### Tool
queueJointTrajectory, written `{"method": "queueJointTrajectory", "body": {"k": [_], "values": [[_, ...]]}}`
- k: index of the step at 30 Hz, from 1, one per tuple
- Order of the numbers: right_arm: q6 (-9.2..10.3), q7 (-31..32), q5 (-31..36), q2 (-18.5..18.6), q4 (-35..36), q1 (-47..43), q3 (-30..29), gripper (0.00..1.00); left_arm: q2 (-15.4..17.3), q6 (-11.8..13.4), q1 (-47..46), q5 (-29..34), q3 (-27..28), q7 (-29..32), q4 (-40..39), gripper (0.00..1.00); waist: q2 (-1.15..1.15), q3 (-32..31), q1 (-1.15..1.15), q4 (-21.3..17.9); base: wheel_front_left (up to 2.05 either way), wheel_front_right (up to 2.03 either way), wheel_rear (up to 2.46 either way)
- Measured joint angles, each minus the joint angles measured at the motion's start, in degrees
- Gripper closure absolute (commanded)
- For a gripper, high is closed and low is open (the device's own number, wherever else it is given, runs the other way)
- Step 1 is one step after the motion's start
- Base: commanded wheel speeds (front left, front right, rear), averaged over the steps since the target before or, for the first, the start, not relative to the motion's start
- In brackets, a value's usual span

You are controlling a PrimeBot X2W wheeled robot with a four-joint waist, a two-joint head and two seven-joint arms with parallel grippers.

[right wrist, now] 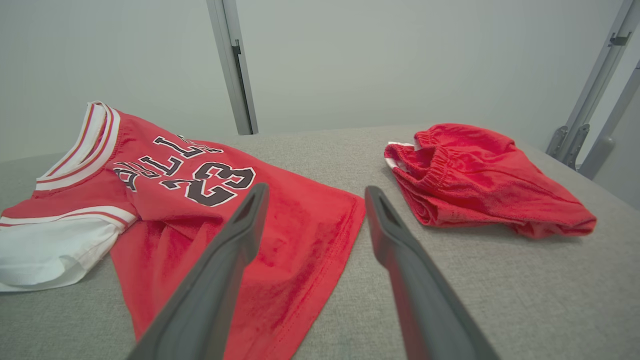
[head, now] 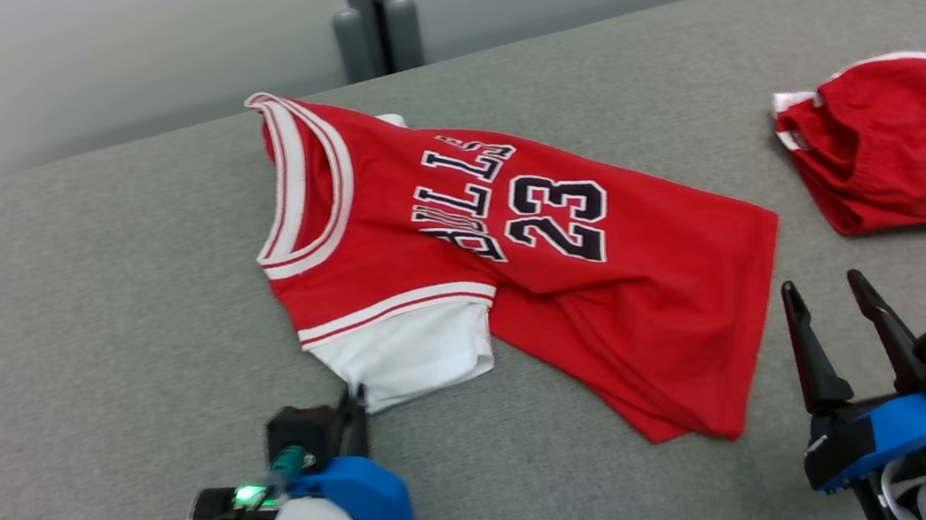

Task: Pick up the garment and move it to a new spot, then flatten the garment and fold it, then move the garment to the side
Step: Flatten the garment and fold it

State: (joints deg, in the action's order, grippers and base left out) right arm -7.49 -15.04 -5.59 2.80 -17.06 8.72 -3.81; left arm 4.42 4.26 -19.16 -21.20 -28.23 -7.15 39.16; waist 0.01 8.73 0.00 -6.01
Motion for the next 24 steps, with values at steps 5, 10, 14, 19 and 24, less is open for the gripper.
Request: {"method": "queueJointTrajectory", "body": {"k": [5,10,14,19,24], "values": [[0.00,0.0,0.9,0.0,-0.2,-1.1,-3.3,0.00,4.7,2.9,2.4,-0.8,3.3,-1.1,-5.5,1.00,0.00,-1.0,0.00,3.5,0.00,0.00,0.00],[0.00,0.0,2.2,0.0,-0.3,-1.7,-7.2,0.00,8.6,5.9,7.2,-2.6,6.8,-0.4,-11.9,1.00,0.00,-1.5,0.00,6.2,0.00,0.00,0.00],[0.00,0.0,3.3,0.0,-0.2,-1.8,-9.7,0.00,10.7,7.6,10.7,-4.1,9.1,0.4,-15.3,1.00,-0.01,-1.4,0.00,7.1,0.00,0.00,0.00],[0.00,0.0,4.1,0.0,0.0,-1.8,-10.7,0.00,12.1,8.9,13.2,-5.7,11.3,0.7,-16.2,1.00,-0.01,-1.3,0.00,7.0,0.00,0.00,0.00],[0.00,0.0,4.4,0.0,-0.2,-1.8,-10.4,0.00,13.0,10.0,14.6,-6.4,12.9,-0.4,-15.2,1.00,-0.01,-1.6,0.00,6.3,0.00,0.00,0.00]]}}
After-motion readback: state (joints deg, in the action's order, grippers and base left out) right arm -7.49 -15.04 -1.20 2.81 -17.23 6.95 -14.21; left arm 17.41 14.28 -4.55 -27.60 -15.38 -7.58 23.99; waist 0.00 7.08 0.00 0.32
